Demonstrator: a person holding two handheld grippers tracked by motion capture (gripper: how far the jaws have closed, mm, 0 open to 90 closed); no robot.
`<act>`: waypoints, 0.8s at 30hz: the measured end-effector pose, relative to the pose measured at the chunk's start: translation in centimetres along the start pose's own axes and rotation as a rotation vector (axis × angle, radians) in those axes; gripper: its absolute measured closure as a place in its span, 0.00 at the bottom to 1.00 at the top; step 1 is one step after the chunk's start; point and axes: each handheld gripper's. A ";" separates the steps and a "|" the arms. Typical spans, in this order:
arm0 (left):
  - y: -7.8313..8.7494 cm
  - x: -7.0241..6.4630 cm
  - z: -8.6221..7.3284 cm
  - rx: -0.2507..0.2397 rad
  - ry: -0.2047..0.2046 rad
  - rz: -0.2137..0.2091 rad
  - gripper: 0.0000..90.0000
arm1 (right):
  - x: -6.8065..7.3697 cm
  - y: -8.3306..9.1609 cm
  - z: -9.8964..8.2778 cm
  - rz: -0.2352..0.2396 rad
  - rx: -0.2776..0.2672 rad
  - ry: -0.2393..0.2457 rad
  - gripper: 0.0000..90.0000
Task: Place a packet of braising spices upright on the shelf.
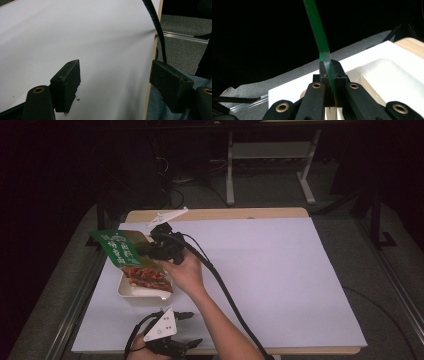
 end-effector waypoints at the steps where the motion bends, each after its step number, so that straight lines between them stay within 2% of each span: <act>1: 0.0 0.0 0.0 0.008 -0.004 0.003 0.27 | -0.1 -0.1 -0.2 -0.003 -0.003 -0.008 1.00; 5: 0.1 0.1 0.1 0.006 -0.008 0.002 0.27 | -0.7 -0.7 -0.9 -0.024 -0.002 -0.047 1.00; 8: -0.1 0.1 0.0 0.009 -0.009 0.001 0.27 | -1.3 -0.8 -1.3 -0.033 -0.027 -0.077 1.00; 13: 0.0 0.2 0.0 0.016 -0.017 0.000 0.27 | -1.7 -1.0 -1.4 -0.057 -0.034 -0.086 1.00; 17: -0.1 0.0 0.0 0.007 -0.004 0.002 0.27 | -2.5 -1.3 -1.8 -0.086 -0.037 -0.109 1.00; 24: 0.0 0.2 0.0 0.009 0.005 0.005 0.28 | -2.9 -1.6 -2.5 -0.098 -0.037 -0.119 0.99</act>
Point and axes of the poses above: each handheld gripper's, and its own axes: y roughly backward along the jaws, z roughly out of its top, x roughly to its left, and after that the axes turned 6 degrees about -x, right-handed
